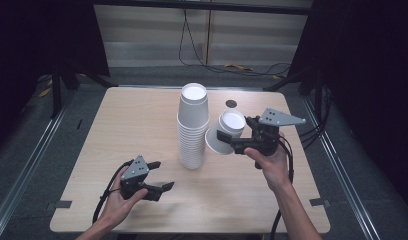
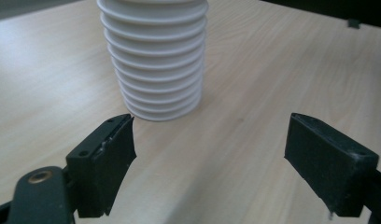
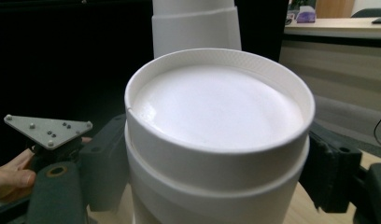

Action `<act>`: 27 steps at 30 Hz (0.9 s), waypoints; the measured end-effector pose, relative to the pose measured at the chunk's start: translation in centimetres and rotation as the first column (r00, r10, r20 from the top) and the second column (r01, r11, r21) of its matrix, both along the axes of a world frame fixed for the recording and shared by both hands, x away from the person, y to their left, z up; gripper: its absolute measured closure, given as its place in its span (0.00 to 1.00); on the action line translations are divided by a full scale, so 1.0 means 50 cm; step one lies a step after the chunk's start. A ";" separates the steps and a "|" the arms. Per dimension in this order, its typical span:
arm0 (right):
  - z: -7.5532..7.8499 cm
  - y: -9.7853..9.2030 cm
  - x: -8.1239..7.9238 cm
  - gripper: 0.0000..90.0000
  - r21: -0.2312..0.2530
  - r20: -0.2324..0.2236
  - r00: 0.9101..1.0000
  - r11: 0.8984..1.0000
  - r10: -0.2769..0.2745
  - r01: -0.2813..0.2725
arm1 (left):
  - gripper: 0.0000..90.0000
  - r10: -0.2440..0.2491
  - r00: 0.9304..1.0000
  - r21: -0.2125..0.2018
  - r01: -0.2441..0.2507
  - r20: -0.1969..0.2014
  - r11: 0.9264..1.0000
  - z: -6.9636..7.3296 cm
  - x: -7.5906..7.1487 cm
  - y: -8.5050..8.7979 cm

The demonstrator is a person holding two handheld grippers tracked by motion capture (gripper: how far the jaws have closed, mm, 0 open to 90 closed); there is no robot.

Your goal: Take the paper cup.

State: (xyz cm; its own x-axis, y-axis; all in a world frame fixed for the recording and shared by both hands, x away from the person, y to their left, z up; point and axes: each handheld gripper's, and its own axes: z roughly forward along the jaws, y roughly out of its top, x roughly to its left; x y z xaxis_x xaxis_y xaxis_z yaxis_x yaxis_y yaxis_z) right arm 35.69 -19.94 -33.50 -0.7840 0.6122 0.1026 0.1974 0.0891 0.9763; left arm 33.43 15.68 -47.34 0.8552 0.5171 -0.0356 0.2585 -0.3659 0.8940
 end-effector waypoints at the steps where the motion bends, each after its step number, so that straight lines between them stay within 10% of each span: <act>1: 0.000 0.000 0.000 0.24 0.000 0.000 1.000 1.000 0.000 0.000 | 0.18 0.000 1.000 0.000 0.000 0.000 1.000 0.000 0.000 0.000; 20: -0.074 0.034 -0.014 0.24 -0.025 -0.081 0.994 0.996 0.079 -0.081 | 0.18 -0.049 0.997 -0.043 0.051 0.057 0.998 0.040 0.019 -0.067; 23: -0.089 0.038 -0.015 0.24 -0.013 -0.094 0.992 0.996 0.087 -0.088 | 0.18 -0.055 0.998 -0.073 0.054 -0.017 0.996 0.026 0.026 -0.076; 27: -0.099 0.044 -0.014 0.24 -0.022 -0.101 0.990 0.995 0.095 -0.097 | 0.20 -0.042 0.999 -0.092 0.041 -0.013 0.995 0.023 0.028 -0.078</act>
